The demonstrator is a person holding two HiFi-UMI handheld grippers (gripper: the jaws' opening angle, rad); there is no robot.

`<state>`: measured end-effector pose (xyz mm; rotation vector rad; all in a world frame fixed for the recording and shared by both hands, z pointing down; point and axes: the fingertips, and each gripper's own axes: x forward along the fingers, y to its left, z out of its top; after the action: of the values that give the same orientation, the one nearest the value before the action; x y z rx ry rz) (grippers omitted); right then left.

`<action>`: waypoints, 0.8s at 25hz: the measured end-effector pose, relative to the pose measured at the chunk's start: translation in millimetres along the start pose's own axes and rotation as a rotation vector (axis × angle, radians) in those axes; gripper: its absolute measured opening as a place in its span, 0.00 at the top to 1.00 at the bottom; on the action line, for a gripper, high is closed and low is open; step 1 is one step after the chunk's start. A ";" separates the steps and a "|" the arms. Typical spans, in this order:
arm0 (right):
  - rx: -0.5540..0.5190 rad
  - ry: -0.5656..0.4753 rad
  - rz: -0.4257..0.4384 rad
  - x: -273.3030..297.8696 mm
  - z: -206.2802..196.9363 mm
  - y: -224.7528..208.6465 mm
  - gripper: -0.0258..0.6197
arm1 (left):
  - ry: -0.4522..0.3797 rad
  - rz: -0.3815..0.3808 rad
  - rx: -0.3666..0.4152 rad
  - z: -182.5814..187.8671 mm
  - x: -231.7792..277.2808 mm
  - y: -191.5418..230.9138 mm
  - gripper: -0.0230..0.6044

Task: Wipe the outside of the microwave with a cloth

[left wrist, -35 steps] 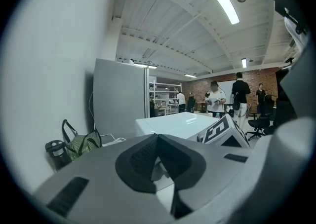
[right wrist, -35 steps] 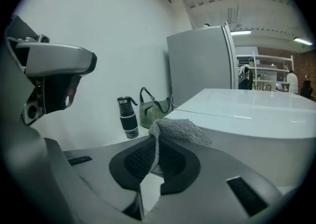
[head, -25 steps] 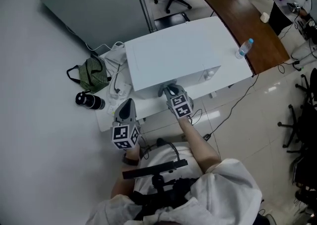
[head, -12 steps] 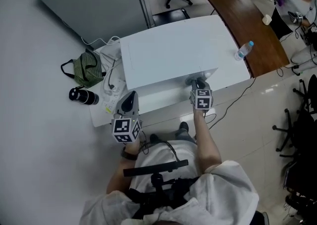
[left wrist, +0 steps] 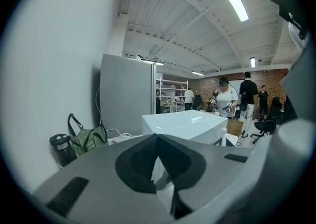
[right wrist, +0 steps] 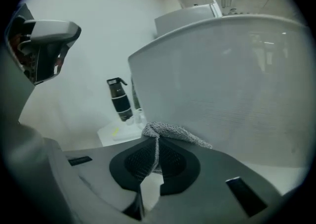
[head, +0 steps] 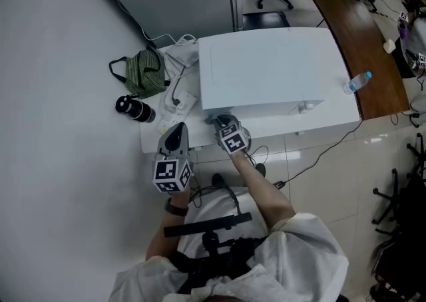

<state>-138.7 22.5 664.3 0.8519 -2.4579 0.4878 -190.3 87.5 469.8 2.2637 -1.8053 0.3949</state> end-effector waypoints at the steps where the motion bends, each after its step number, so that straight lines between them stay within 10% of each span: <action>1: -0.013 0.007 0.034 10.9 3.3 14.0 0.93 | 0.003 0.010 -0.003 -0.5 -3.2 5.5 0.93; 7: 0.043 0.006 0.042 -6.5 -16.9 -14.0 0.93 | -0.009 0.011 0.008 4.4 -3.2 3.6 0.93; 15: 0.264 0.005 -0.449 -172.3 -119.2 -260.5 0.93 | -0.002 -0.102 0.045 2.7 29.0 -55.1 0.93; 20: 0.221 0.038 -0.480 -180.0 -124.3 -269.1 0.92 | 0.006 -0.156 0.057 2.3 36.9 -81.7 0.93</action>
<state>200.4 -32.6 711.8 1.4567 -2.0858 0.5909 -102.7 71.0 479.9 2.4185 -1.6198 0.4285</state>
